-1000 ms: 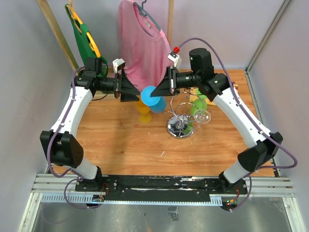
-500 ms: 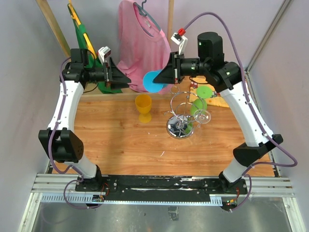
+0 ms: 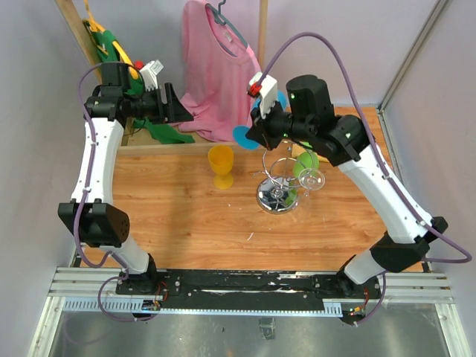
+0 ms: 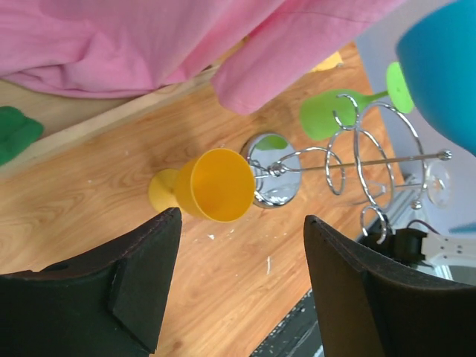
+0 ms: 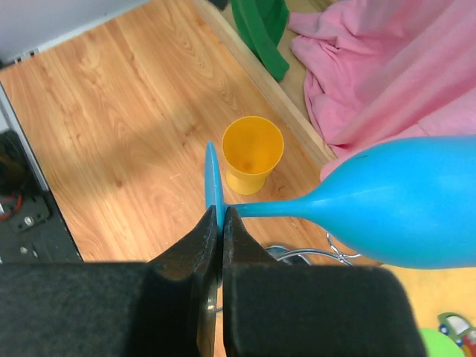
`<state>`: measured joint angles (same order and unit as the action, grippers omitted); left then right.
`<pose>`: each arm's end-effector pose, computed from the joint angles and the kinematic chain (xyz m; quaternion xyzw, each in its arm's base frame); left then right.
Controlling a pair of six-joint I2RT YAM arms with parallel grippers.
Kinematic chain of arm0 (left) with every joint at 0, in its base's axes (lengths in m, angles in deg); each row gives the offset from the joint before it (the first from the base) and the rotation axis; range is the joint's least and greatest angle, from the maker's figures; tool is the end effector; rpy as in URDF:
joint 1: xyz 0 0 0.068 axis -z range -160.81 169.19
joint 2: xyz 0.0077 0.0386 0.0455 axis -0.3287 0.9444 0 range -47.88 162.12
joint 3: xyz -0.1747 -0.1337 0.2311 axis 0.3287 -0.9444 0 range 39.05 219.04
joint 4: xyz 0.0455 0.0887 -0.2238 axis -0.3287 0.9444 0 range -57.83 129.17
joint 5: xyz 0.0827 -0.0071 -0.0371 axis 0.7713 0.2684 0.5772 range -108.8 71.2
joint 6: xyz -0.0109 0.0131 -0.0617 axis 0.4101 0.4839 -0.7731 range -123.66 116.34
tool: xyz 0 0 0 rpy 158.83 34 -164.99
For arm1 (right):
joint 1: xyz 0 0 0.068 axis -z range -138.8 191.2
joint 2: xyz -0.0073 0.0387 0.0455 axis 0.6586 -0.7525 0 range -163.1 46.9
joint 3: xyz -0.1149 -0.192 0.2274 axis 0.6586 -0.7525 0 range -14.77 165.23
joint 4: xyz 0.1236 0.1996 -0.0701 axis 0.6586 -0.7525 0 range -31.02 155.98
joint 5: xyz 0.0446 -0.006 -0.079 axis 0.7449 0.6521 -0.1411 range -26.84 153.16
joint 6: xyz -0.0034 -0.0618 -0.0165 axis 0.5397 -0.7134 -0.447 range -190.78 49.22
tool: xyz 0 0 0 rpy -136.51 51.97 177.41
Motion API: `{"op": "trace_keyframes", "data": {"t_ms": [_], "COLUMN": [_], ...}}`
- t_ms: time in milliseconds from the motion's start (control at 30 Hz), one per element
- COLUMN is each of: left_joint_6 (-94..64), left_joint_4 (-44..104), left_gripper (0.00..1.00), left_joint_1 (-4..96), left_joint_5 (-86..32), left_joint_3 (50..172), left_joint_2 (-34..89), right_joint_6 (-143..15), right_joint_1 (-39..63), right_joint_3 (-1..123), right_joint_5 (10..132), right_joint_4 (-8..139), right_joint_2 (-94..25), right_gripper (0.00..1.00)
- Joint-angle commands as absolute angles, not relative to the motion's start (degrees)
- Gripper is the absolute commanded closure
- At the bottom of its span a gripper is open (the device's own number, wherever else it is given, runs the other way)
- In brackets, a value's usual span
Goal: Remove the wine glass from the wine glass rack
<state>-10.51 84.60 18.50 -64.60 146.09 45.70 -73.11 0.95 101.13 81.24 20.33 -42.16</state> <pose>0.3314 -0.0316 0.4675 0.1127 0.8405 -0.3720 0.3774 0.2230 0.2090 0.5421 -0.3768 0.7151 0.3076 0.5021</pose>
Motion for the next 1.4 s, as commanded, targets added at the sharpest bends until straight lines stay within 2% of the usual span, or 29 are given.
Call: {"op": "trace_keyframes", "data": {"t_ms": [0,200,400,933,1367], "left_joint_6": [-6.86,-5.22,-3.94,-5.42,-12.52], "left_joint_4": [85.12,85.1,85.04,87.1,88.66], "left_gripper": [0.29,0.29,0.29,0.28,0.28], "left_joint_1": [18.74,23.63,29.65,31.05,30.99], "left_joint_5": [-60.58,-60.35,-61.23,-62.05,-63.47], "left_joint_3": [145.42,139.67,137.57,135.9,139.29], "left_joint_2": [42.59,39.34,38.81,36.7,38.58], "right_joint_6": [-83.73,-84.12,-92.87,-118.01,-127.19], "right_joint_1": [-3.87,-6.72,-12.37,-28.59,-32.1], "right_joint_3": [97.71,96.3,90.3,62.18,50.05], "right_joint_5": [70.48,68.38,64.86,41.67,31.48], "right_joint_4": [24.82,23.52,25.93,51.19,68.68], "right_joint_2": [-37.04,-35.76,-33.75,-26.91,-27.67], "right_gripper": [0.99,0.99,0.99,0.99,0.99]}}
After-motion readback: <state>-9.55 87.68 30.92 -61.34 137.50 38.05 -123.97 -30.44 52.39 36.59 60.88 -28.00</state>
